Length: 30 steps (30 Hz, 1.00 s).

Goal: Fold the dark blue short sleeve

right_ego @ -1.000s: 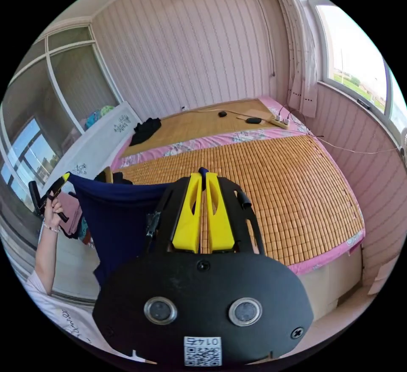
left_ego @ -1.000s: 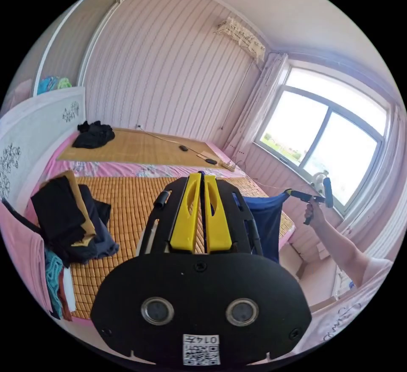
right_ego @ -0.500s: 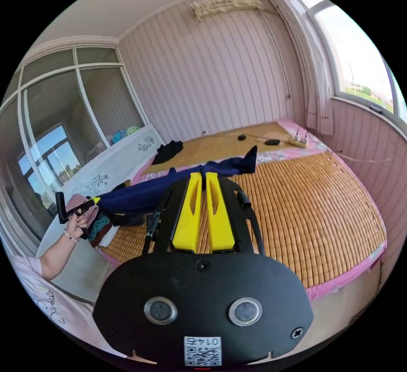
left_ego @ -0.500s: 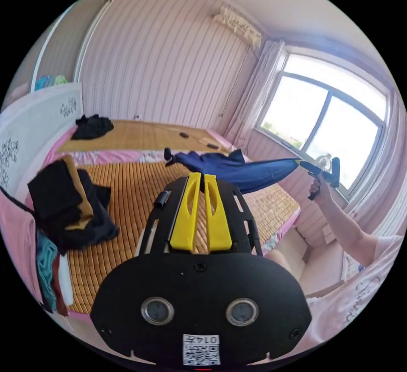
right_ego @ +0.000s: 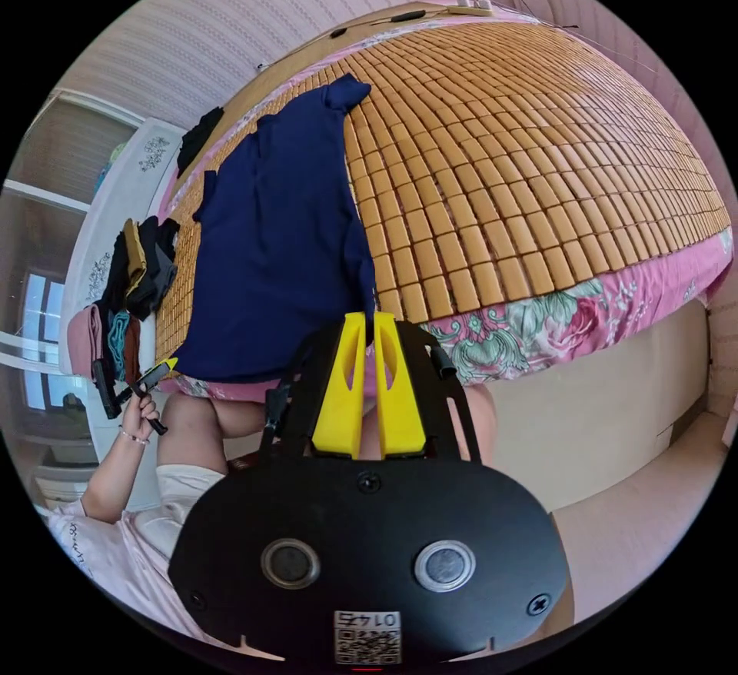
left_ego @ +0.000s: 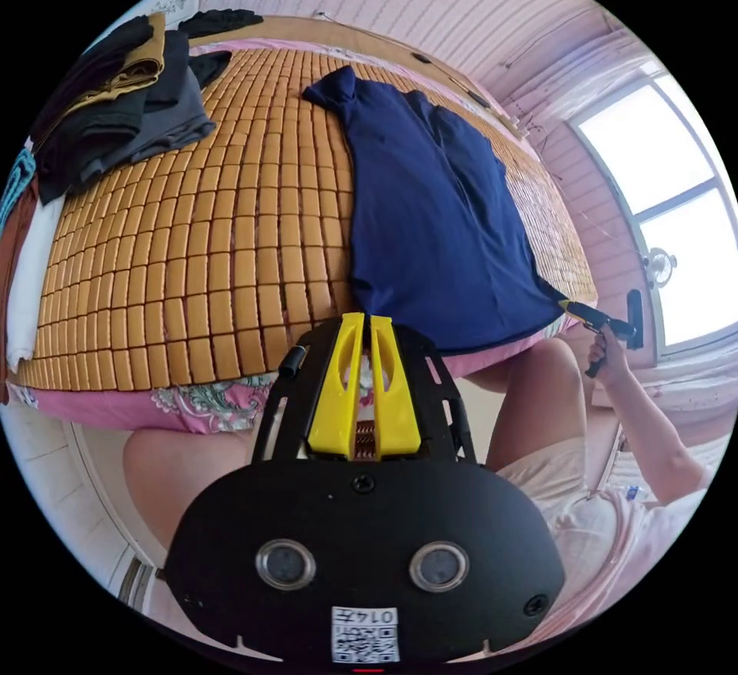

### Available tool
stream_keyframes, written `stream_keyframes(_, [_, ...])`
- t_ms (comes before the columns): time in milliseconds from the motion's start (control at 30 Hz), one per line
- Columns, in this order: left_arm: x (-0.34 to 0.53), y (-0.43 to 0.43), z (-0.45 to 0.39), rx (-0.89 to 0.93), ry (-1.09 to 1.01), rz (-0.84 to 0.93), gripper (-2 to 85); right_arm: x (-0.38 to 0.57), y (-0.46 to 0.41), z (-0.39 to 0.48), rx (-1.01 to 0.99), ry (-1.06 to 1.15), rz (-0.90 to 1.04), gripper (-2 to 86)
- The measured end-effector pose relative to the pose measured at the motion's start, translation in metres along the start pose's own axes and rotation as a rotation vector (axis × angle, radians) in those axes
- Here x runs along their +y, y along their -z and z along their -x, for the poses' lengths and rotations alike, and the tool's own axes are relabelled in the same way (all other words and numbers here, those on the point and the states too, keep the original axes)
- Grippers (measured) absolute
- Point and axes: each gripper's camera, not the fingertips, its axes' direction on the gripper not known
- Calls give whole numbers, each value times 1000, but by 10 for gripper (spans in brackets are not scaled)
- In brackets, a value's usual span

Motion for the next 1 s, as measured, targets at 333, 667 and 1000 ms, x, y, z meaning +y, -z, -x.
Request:
stream_keyframes(333, [40, -14, 4, -8, -189, 93, 11, -7, -5, 51, 66, 78, 52, 10])
stream_keyframes(667, [67, 9, 56, 89, -105, -74, 42, -37, 2, 102, 150, 66, 25, 48])
stream_keyframes(1000, [18, -12, 114, 78, -83, -154, 41, -168, -37, 287, 50, 481, 50, 33])
